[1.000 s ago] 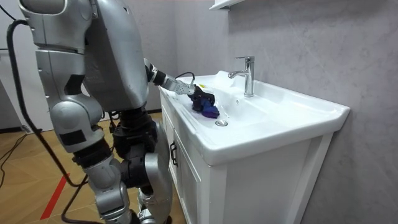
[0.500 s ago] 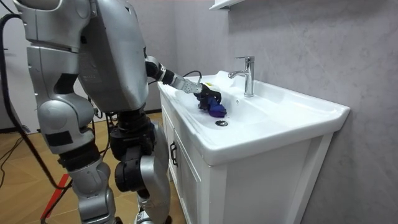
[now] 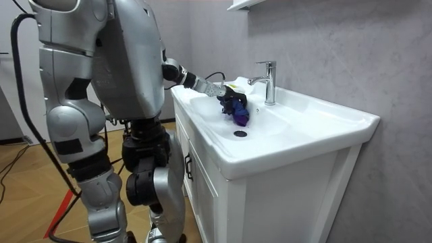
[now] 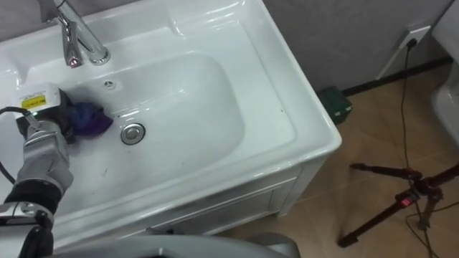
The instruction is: Wipe basin
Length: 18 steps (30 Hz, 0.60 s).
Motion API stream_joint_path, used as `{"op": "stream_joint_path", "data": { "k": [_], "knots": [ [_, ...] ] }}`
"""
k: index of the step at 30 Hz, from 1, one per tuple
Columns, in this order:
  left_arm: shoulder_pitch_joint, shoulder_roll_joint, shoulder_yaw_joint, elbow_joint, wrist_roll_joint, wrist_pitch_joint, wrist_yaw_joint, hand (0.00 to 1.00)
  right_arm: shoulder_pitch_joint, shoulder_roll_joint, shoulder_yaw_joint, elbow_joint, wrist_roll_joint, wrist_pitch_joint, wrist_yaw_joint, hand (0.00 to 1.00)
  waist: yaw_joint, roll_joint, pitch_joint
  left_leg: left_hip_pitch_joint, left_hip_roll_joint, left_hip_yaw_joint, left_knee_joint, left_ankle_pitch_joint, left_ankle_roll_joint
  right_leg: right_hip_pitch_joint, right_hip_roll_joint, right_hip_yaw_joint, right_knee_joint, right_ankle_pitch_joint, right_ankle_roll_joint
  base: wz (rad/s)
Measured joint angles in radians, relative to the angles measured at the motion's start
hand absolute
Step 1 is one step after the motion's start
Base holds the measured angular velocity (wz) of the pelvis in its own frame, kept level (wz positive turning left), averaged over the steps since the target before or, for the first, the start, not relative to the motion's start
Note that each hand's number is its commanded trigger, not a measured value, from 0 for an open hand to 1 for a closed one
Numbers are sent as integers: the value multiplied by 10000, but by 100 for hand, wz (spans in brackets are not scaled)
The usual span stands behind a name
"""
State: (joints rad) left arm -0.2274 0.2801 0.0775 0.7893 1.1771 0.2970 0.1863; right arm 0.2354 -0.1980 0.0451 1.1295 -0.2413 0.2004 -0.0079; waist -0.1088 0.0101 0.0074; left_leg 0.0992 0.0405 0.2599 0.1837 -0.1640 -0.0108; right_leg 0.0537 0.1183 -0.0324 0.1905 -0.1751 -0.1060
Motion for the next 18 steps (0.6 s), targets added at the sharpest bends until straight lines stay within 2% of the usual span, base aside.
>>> {"op": "stream_joint_path", "data": {
  "k": [2,6,10,18],
  "knots": [
    [-122,12,-6,0,-200,-26,-1,100,-5,12,-1,11,-16,-56,1,0,-17,-53,34,-20,-4,1,39,-1,-1,-2,-1,1,15,0,0,4],
    [-197,21,-51,1,-919,-29,-10,100,29,14,24,9,56,-273,-34,0,-111,-56,48,4,-19,-3,36,-10,-5,40,-1,18,-16,9,-15,6],
    [-197,29,-191,1,-1166,-24,-13,100,72,46,94,24,90,-407,-11,0,-333,62,111,-7,-33,-1,32,-60,1,42,-2,26,-37,31,-55,3],
    [-196,12,-512,-1,-1183,60,-25,100,312,43,92,69,206,-469,147,0,-514,103,101,-20,-61,127,28,-114,83,-14,-21,119,-17,64,-108,-2]
  ]
}}
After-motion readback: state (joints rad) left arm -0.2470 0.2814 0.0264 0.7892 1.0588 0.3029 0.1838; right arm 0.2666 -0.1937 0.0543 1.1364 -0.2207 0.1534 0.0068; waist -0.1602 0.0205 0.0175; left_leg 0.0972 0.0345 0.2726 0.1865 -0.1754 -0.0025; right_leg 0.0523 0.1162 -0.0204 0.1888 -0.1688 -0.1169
